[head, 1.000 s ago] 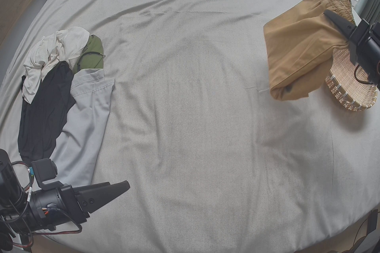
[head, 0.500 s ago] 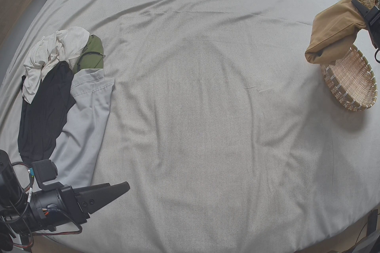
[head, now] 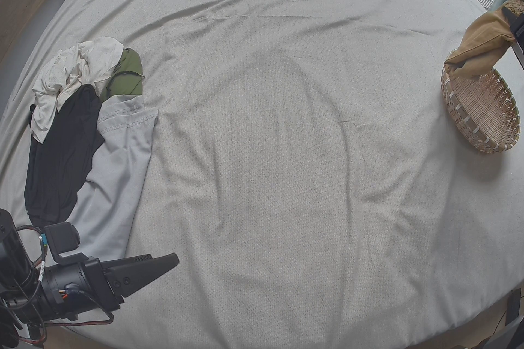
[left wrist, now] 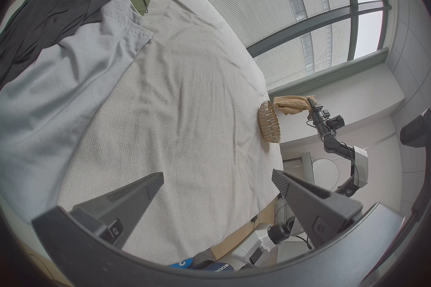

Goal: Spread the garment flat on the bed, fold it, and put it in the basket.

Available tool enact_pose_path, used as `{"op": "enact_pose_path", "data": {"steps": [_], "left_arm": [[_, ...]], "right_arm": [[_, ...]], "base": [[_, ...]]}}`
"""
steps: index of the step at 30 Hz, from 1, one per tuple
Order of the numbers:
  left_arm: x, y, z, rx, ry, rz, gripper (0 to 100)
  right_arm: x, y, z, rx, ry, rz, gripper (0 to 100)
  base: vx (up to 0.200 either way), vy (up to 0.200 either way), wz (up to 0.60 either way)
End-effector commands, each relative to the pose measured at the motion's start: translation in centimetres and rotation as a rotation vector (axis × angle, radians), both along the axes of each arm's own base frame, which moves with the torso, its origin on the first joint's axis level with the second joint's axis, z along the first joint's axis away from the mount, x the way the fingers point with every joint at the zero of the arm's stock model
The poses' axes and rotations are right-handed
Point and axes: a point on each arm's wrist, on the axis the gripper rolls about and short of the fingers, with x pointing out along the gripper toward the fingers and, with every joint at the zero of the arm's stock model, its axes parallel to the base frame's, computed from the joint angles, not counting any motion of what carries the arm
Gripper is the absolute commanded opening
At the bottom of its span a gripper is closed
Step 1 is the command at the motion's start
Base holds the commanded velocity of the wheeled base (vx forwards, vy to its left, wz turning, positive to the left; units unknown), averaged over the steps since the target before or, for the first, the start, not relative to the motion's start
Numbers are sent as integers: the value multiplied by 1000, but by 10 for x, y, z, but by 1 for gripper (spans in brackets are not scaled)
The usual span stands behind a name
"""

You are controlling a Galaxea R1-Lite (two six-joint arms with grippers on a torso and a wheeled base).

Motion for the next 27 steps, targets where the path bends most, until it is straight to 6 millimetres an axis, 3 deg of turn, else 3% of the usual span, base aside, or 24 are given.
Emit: {"op": "enact_pose_path", "data": {"steps": [1, 8, 19, 20, 21, 27], "left_arm": [[0, 0, 0, 0, 0, 0, 100], [-1, 0, 0, -4, -6, 0, 100], [-4, 2, -4, -10, -15, 0, 100], [-4, 2, -4, -10, -15, 0, 100], [-4, 3, -3, -14, -20, -2, 100], [-5, 3, -2, -18, -27, -2, 100]], "right_arm": [[11, -9, -8, 5, 26, -23, 0], [14, -26, -19, 14, 65, -76, 0], [5, -39, -95, 38, 226, -73, 0], [5, -39, -95, 38, 226, -73, 0], [2, -41, -105, 32, 218, -72, 100], [-4, -44, -126, 31, 244, -66, 100]], "base": [[0, 0, 0], [0, 0, 0], [0, 0, 0], [0, 0, 0], [0, 0, 0], [0, 0, 0]]}}
